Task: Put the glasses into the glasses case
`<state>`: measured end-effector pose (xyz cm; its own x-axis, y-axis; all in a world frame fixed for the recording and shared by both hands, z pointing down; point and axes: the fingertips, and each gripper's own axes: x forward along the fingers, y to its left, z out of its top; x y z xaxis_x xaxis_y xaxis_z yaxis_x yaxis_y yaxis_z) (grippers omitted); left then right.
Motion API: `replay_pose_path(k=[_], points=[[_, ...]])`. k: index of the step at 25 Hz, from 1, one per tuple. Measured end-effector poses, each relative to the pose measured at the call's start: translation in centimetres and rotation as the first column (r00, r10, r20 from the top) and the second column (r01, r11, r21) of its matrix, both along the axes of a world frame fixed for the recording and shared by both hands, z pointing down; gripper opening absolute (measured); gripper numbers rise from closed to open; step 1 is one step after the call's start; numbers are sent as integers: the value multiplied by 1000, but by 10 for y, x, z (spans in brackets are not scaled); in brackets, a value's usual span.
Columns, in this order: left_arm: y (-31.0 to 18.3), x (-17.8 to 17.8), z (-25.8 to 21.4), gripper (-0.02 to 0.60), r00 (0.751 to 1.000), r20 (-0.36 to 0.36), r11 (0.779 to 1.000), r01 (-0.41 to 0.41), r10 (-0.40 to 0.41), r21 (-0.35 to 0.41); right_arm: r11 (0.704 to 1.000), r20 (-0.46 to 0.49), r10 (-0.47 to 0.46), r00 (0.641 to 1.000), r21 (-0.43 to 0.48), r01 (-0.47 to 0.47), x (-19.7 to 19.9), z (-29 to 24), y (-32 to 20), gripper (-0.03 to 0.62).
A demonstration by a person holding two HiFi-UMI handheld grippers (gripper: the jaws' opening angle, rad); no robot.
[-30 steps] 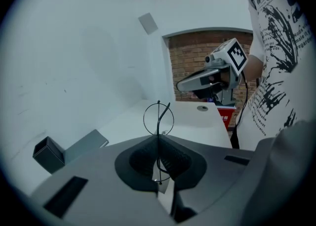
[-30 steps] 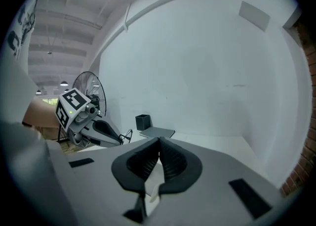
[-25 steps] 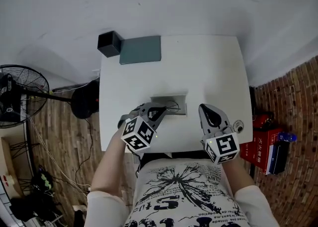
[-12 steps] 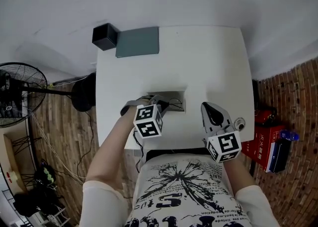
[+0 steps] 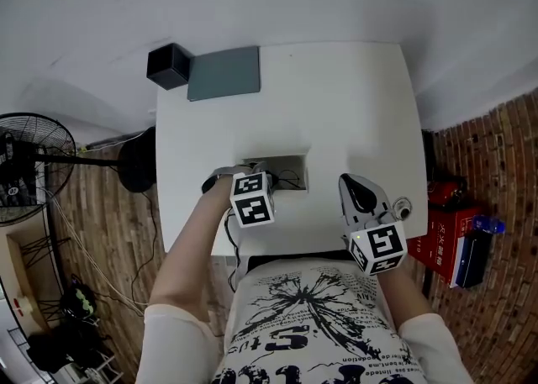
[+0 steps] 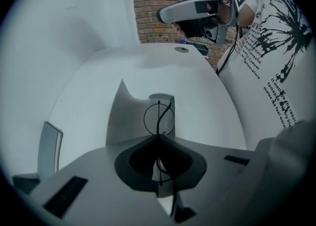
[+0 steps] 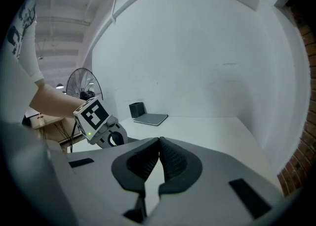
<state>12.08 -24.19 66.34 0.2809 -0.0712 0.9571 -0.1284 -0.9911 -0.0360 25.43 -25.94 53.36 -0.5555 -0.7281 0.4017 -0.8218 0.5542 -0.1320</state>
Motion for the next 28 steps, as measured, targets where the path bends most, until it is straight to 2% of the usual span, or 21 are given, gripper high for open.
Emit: replay_pose_path(k=[4, 8, 15, 18, 23, 26, 28], points=[[3, 0, 6, 15, 1000, 8, 1000, -2, 2, -26, 1000, -13, 0, 1000, -6, 0, -1, 3, -2, 15], [0, -2, 6, 31, 1000, 5, 1000, 6, -6, -17, 1000, -35, -23, 999, 10, 23, -8, 1, -2, 15], [-11, -2, -4, 165, 998, -40, 999, 50, -49, 16, 1000, -56, -23, 998, -3, 23, -10, 3, -4, 15], [-11, -5, -19, 179, 996, -72, 997, 57, -54, 43, 1000, -69, -27, 997, -7, 26, -17, 2, 0, 15], [-16, -13, -53, 177, 985, -163, 990, 80, -60, 118, 1000, -85, -23, 996, 14, 24, -31, -9, 1, 15], [-17, -18, -75, 161, 963, -246, 981, 143, -106, 135, 999, -88, -12, 996, 41, 16, -37, -22, 0, 15], [-19, -23, -91, 145, 940, -306, 968, 204, -152, 148, 998, -89, -3, 996, 56, 8, -41, -32, 0, 15]])
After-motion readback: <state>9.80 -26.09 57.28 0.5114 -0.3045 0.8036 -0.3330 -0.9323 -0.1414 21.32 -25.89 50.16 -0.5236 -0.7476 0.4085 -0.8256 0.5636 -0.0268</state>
